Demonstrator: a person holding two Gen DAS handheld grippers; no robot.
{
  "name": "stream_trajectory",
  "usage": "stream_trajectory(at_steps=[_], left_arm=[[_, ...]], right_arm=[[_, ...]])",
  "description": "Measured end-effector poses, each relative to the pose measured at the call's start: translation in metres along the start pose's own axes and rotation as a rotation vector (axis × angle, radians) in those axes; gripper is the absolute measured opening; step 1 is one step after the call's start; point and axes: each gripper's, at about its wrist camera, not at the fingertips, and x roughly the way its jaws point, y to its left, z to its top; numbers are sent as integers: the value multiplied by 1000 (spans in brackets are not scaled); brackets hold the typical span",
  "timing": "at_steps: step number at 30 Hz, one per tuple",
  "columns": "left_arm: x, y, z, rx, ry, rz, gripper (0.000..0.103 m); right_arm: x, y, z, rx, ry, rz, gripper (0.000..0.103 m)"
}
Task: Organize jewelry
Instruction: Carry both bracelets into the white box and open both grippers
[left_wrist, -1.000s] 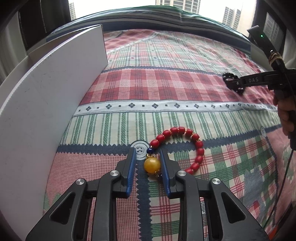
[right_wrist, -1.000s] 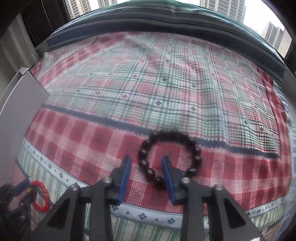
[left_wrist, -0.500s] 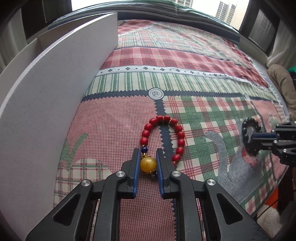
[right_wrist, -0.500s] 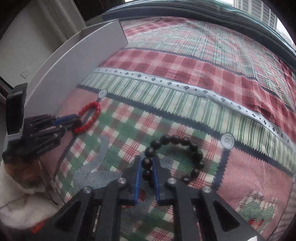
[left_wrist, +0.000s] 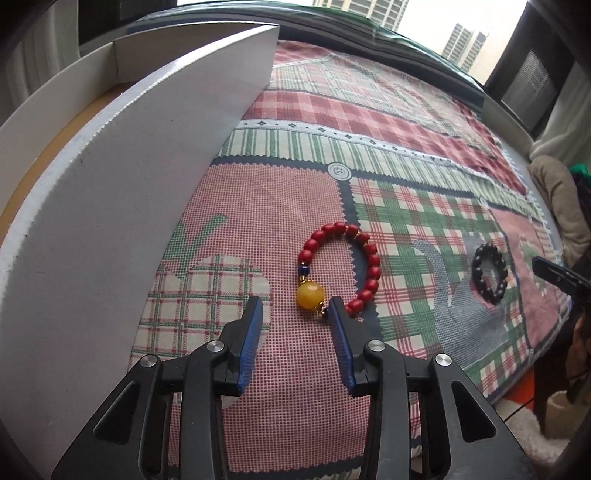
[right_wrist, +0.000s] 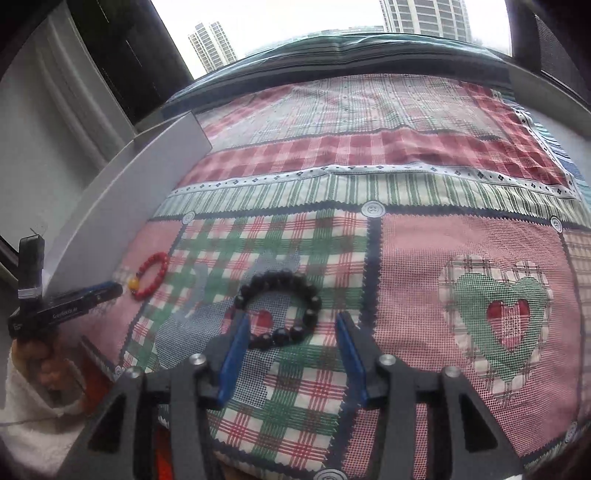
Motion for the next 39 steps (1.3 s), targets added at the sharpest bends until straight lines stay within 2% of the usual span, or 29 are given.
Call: stream_trajectory(at_steps=[4, 6, 8, 9, 10, 11, 12, 14, 19, 28, 34, 39], left_arm=[[15, -10, 8, 23, -2, 68, 36], [18, -14, 10, 32, -10, 97, 29], [20, -21, 10, 59, -10, 110, 16], [20, -24, 9, 70, -12, 114, 16], [20, -26, 9, 76, -11, 114, 16], [18, -26, 10, 70, -10, 99, 15], [15, -26, 11, 59, -15, 75, 15], [1, -27, 13, 47, -47, 49, 15], [-42, -23, 25, 1, -100, -64, 15], [-135, 0, 25, -92, -220, -175, 15], [-200, 50, 26, -183, -323, -129, 15], [-217, 104, 38, -259, -357, 3, 15]], right_arm=[[16, -2, 15, -51, 27, -24, 49], [33, 7, 19, -104, 49, -47, 48], [51, 14, 19, -157, 77, -109, 48], [59, 16, 18, -176, 98, -113, 43], [64, 20, 17, -207, 97, -135, 30], [64, 25, 17, -245, 99, -168, 13], [63, 27, 18, -252, 108, -169, 12], [52, 26, 20, -218, 91, -115, 12], [5, 38, 28, -229, -5, -73, 12], [-44, 91, 64, -339, -133, -7, 12], [-58, 148, 87, -436, -209, 105, 12], [-53, 208, 112, -513, -220, 228, 12]])
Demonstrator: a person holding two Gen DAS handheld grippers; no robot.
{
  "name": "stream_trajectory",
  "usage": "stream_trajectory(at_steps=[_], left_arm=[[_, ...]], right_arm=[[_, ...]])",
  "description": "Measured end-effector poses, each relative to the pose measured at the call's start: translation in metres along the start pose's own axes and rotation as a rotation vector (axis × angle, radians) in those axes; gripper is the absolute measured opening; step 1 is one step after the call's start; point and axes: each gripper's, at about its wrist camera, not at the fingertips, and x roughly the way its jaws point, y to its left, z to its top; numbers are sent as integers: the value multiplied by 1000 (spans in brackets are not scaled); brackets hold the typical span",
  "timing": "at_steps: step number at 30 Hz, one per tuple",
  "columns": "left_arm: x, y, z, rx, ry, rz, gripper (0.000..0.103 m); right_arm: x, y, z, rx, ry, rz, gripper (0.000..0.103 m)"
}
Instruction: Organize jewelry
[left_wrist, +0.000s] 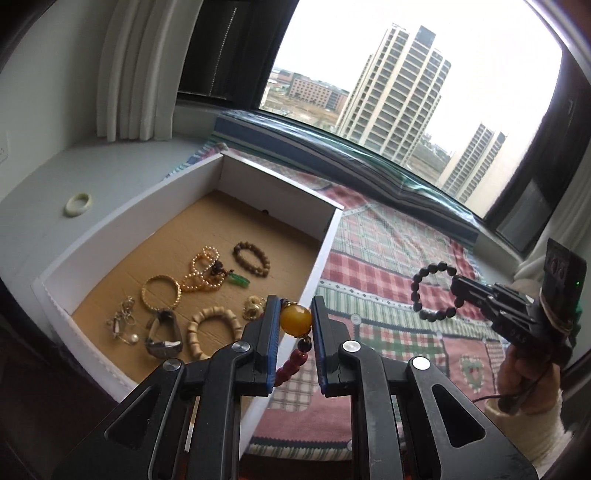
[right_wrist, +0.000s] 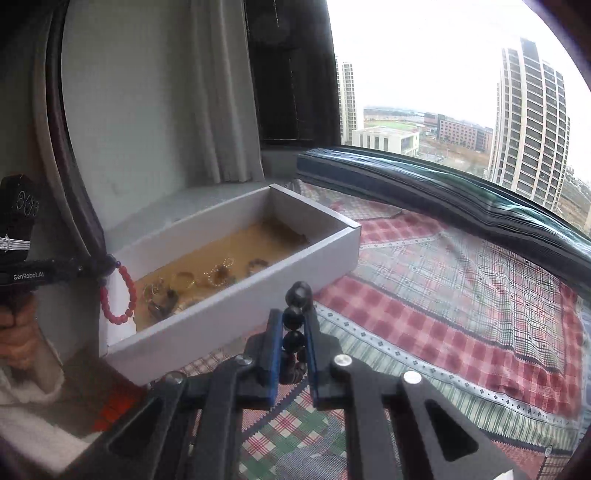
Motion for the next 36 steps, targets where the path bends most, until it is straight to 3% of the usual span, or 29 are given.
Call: stream_trajectory(at_steps=[9, 16, 18, 19, 21, 22, 23, 24, 25, 28, 32, 36], left_arm=[[59, 62, 16, -78, 63, 141, 15], [120, 69, -3, -68, 201, 159, 16], [130, 65, -10, -63, 225, 179, 17], [132, 63, -12, -51, 218, 197, 23], [130, 58, -14, -23, 193, 233, 50], [126, 54, -14, -12, 172, 258, 72], [121, 51, -14, 1, 147, 285, 82], [117, 49, -13, 15, 122, 312, 83], [112, 46, -12, 33, 99, 338, 85], [94, 36, -10, 83, 18, 418, 102], [79, 33, -7, 76, -49, 522, 103], [74, 38, -11, 66, -60, 521, 102]], right_arm=[[97, 73, 62, -68, 53, 222, 12], [203, 84, 68, -41, 252, 295, 12], [233, 75, 64, -33, 322, 247, 13], [244, 69, 62, -40, 346, 202, 15], [252, 59, 61, -65, 354, 100, 17], [250, 55, 62, -66, 339, 66, 27], [246, 52, 64, -57, 324, 52, 35], [241, 47, 68, -40, 311, 49, 55], [237, 44, 72, -25, 298, 49, 69], [223, 42, 79, -18, 248, 16, 70], [212, 48, 80, 12, 208, -16, 82], [201, 58, 73, 5, 190, -49, 86]])
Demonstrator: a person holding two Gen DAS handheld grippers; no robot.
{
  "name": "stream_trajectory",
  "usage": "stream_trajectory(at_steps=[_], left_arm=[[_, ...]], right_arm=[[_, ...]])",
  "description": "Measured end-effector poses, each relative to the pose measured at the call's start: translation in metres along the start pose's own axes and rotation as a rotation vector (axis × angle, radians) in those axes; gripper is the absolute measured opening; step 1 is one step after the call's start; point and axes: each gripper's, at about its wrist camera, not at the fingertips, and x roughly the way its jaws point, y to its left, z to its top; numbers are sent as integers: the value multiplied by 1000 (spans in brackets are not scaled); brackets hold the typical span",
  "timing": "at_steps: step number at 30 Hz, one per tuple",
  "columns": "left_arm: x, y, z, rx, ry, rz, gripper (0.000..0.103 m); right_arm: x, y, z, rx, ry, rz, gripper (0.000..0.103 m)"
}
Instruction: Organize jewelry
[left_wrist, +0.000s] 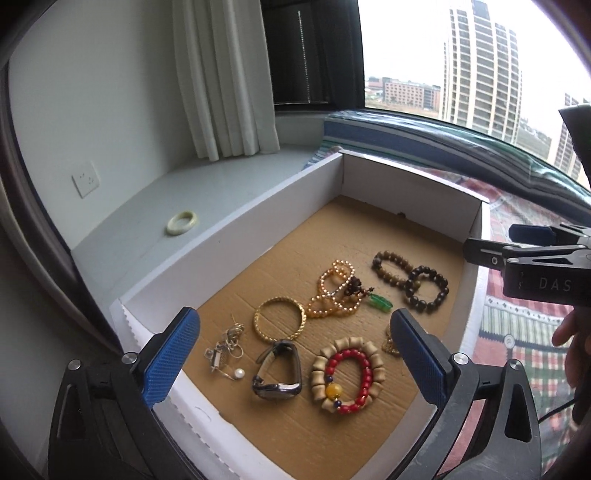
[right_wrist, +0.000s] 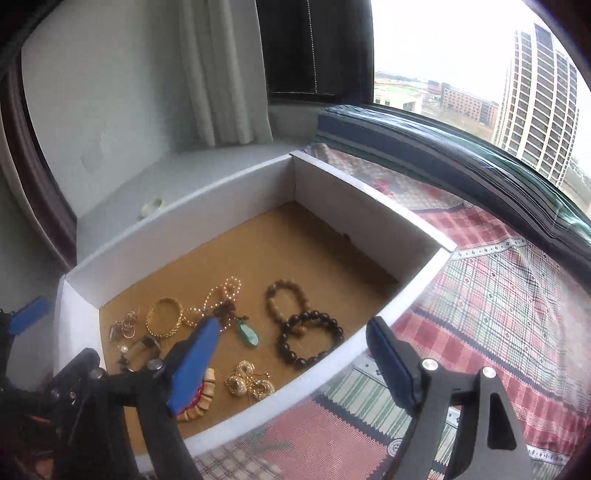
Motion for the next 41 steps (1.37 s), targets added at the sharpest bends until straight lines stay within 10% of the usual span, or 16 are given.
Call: stream_trajectory(at_steps=[23, 41], left_arm=[[10, 33, -5, -90, 158, -33, 103], [9, 37, -6, -107, 126, -51, 103]], right_arm=[[-4, 56, -23, -113, 126, -20, 88], [1, 66, -21, -111, 128, -51, 88]])
